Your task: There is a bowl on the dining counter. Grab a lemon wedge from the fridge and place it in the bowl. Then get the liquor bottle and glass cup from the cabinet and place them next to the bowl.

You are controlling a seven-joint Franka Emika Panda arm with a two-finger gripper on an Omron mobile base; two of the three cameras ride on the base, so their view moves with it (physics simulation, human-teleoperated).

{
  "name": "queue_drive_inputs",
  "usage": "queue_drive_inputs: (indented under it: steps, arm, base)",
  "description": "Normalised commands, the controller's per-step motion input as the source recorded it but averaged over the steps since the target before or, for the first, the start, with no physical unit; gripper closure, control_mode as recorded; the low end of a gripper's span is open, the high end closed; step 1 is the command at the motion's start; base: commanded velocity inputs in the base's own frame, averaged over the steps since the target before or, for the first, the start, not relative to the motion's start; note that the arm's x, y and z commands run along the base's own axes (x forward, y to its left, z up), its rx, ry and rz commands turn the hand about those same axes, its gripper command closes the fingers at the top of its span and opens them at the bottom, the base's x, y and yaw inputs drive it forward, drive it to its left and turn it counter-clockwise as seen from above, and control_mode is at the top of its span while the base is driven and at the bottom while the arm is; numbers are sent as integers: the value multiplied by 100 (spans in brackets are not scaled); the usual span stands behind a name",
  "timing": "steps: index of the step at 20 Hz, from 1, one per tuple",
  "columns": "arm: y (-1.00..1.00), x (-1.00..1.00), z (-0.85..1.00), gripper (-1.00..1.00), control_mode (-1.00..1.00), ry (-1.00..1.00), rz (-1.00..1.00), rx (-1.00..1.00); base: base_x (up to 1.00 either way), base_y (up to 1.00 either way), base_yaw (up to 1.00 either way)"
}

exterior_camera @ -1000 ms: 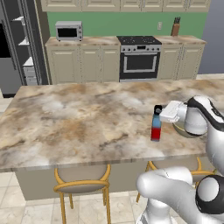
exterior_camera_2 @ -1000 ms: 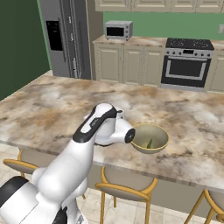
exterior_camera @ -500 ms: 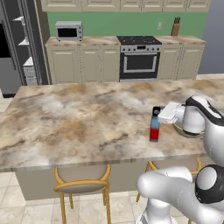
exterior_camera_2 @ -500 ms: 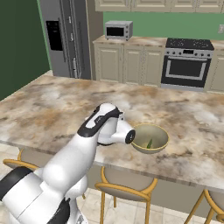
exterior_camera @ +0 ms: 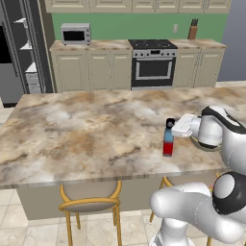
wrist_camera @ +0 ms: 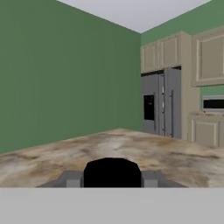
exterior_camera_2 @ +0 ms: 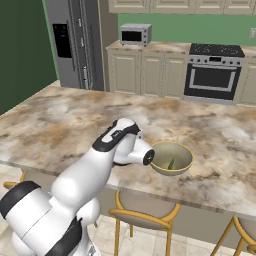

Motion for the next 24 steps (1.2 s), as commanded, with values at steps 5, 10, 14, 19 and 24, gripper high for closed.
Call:
queue_drive_inputs:
  steps: [5, 10, 14, 19, 24]
  arm:
    - [-3, 12, -8, 100, -100, 0, 0, 0]
    - [-6, 11, -3, 100, -100, 0, 0, 0]
    - [-6, 11, -5, 100, -100, 0, 0, 0]
    - [-4, 11, -7, 100, -100, 0, 0, 0]
    - [0, 4, -13, 100, -100, 0, 0, 0]
  base:
    - [0, 0, 0]
    - [0, 0, 0]
    - [0, 0, 0]
    - [0, 0, 0]
    - [0, 0, 0]
